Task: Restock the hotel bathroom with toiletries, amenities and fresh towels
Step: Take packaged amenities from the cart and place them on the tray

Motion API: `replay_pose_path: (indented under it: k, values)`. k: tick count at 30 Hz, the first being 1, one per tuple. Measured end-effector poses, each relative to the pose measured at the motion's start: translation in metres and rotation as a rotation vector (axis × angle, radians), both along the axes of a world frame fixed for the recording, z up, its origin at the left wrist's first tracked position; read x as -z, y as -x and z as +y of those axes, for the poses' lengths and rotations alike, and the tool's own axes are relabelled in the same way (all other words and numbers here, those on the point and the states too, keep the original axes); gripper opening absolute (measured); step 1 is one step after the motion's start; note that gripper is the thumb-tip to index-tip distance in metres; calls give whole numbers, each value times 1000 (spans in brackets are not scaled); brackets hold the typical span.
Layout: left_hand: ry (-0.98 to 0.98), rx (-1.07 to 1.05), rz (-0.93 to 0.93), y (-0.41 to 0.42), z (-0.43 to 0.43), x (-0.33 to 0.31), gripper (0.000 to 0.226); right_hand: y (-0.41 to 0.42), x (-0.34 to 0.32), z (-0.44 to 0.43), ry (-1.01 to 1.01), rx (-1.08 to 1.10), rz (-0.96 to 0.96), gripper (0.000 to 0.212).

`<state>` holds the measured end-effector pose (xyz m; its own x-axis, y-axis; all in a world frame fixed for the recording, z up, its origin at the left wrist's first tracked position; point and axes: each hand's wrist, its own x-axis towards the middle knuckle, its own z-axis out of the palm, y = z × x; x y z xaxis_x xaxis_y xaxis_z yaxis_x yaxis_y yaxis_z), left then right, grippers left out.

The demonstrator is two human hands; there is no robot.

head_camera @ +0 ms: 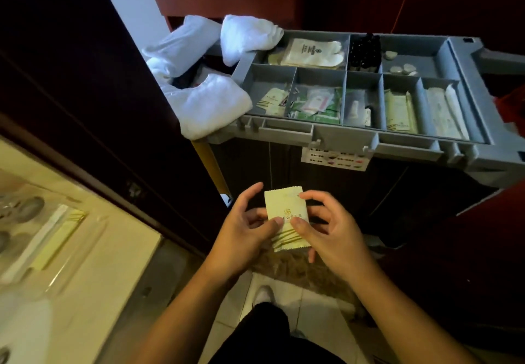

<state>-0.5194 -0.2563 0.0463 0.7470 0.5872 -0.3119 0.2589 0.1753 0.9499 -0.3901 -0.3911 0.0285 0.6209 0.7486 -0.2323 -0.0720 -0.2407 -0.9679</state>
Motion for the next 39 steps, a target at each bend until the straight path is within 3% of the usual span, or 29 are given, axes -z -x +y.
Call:
replay_pose_path:
  k: [12, 29, 39]
  values:
    - [-32, -224, -76, 115, 39, 21, 53, 87, 17, 65, -4, -207, -9, 36]
    - [-10, -461, -1, 326, 169, 45, 25, 269, 23, 241, 64, -490, -88, 32]
    - [-13, -617, 24, 432, 224, 66, 25, 368, 45, 327, 153, -628, -47, 64]
